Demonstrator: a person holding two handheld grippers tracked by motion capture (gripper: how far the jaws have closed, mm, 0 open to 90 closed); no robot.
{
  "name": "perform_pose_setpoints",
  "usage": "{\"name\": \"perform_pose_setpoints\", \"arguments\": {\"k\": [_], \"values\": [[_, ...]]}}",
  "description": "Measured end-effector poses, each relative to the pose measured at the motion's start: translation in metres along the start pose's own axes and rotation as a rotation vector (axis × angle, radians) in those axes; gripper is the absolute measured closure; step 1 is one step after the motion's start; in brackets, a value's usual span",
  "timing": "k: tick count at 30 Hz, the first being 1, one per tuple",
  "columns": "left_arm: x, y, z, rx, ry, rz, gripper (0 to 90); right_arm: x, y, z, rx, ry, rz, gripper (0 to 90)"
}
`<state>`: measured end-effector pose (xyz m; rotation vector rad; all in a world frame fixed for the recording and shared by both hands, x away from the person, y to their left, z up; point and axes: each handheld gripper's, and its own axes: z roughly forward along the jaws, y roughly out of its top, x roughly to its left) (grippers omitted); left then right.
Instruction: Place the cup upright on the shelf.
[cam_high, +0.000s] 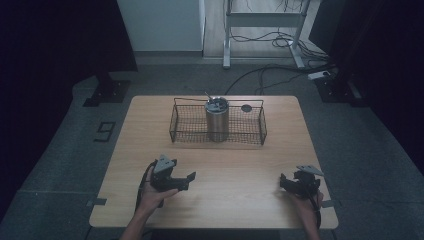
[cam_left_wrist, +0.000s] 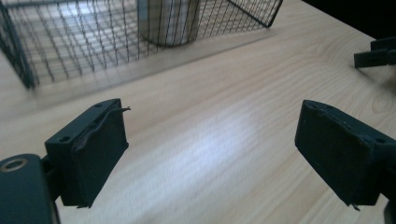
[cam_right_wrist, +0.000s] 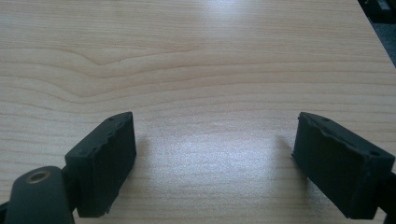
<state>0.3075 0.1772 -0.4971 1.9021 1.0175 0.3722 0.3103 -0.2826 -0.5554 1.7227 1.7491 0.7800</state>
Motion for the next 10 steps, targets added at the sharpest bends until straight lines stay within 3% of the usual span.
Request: {"name": "perform_pose_setpoints", "arguments": {"k": [10], "values": [[0.002,-0.022,0.004,0.06,0.01,-0.02,9.1,0.0,0.0,0.0,0.0,-0.001,0.003,12.9]]}}
